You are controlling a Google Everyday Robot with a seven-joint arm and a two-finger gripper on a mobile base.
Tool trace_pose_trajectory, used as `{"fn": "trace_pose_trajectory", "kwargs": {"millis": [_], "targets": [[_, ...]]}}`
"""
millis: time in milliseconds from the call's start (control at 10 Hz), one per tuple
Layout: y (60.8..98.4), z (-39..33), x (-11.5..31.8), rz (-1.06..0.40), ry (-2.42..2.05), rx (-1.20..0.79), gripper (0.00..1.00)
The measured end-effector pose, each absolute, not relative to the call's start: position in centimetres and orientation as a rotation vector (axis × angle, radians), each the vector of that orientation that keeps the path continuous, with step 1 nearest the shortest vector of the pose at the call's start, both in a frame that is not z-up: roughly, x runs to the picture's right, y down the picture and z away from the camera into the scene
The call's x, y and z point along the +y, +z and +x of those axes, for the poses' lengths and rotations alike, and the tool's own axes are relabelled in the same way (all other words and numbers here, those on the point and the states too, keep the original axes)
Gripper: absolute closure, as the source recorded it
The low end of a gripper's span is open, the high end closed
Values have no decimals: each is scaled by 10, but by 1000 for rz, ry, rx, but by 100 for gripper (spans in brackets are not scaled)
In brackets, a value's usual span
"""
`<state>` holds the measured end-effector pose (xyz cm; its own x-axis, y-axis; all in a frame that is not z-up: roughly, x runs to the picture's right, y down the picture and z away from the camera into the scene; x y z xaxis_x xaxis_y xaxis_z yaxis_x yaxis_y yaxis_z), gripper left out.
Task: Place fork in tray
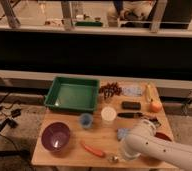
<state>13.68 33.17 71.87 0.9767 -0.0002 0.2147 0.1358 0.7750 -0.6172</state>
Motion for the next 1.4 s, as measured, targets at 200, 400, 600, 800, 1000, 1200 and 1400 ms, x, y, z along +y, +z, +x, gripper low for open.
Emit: {"fn": "trace_pose_trajectory", "kwargs": {"millis": [200,400,600,800,1000,1200,1400], "targets": [[709,131,324,-663,-88,-225,99],[693,123,310,-645,-106,-244,99],[678,117,299,-630,-124,-260,99],[652,99,272,-590,-164,-302,99],[644,82,258,-568,-201,-329,99],[641,52,245,-545,-254,-366,99],[638,31,230,-526,-293,-383,99]]}}
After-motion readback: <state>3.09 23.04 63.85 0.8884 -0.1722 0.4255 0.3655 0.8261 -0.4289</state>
